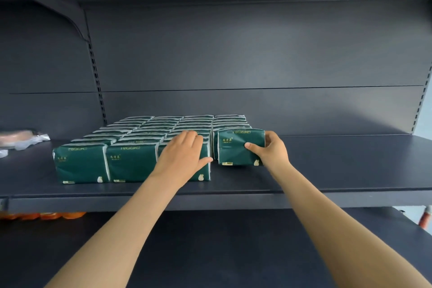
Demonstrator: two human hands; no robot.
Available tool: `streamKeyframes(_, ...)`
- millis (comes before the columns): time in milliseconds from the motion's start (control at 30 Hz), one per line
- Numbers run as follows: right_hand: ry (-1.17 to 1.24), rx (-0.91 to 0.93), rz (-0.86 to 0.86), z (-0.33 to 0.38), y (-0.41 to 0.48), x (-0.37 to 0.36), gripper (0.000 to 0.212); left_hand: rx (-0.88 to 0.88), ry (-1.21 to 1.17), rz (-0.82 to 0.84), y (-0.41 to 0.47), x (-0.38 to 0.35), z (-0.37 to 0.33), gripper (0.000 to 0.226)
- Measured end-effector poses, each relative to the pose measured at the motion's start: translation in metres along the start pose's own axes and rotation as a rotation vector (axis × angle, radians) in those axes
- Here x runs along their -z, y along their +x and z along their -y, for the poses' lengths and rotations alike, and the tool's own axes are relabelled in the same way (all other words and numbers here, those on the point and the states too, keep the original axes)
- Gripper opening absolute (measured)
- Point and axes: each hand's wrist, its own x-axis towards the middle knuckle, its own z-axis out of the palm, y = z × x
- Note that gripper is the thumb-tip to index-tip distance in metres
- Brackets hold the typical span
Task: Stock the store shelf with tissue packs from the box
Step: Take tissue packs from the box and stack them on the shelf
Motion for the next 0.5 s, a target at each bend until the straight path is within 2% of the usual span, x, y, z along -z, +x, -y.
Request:
streamKeyframes(133,-0.121,0.026,-0.019,-0.010,0.014,-0.017,0.054,-0.018,0.017,0.046,0.006,-0.022,0.004,0.063)
streamKeyframes(233,-0.171,0.043,0.029,-0.012,0.017,-0.025,0.062,-0.006,-0.001,0.063,0.006,-0.032,0.005,0.062)
streamKeyframes(500,-0.301,0.008,0.065,-0.011,0.023,-0.038,0.044,-0.007,-0.043,0.087,0.007,-0.034,0.006,0.058)
